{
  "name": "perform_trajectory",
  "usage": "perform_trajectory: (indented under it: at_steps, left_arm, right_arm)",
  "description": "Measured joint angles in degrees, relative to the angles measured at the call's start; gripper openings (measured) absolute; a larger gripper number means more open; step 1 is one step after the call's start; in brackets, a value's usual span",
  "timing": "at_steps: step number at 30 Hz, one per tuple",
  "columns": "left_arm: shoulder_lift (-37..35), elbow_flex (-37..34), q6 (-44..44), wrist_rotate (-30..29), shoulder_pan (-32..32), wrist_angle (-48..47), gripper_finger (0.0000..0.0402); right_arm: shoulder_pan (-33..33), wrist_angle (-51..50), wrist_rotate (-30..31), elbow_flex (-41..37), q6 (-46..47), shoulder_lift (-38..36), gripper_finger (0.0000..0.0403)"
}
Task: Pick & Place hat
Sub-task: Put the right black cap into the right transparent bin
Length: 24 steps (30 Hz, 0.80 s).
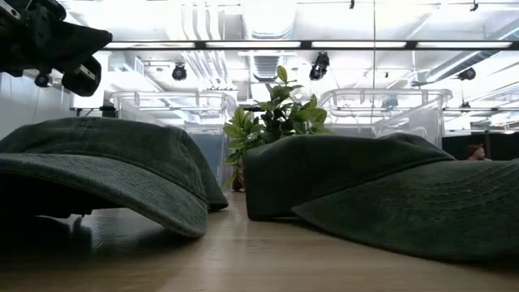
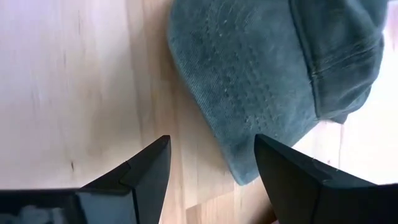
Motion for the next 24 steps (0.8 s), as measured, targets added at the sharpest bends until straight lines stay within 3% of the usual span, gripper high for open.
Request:
perform_trajectory:
  at_steps: [9, 24]
  left_arm:
    - [0.0, 0.0, 0.0, -0.01, 0.0, -0.01, 0.0]
    - [-0.02, 0.0, 0.0, -0.02, -0.01, -0.01, 0.0]
  right_arm:
    - [-0.12, 0.05, 4.63, 0.15, 0.93, 0.01, 0.0226]
    - [-0.71, 2.32, 5.2, -3.78, 0.43, 0.0, 0.0226]
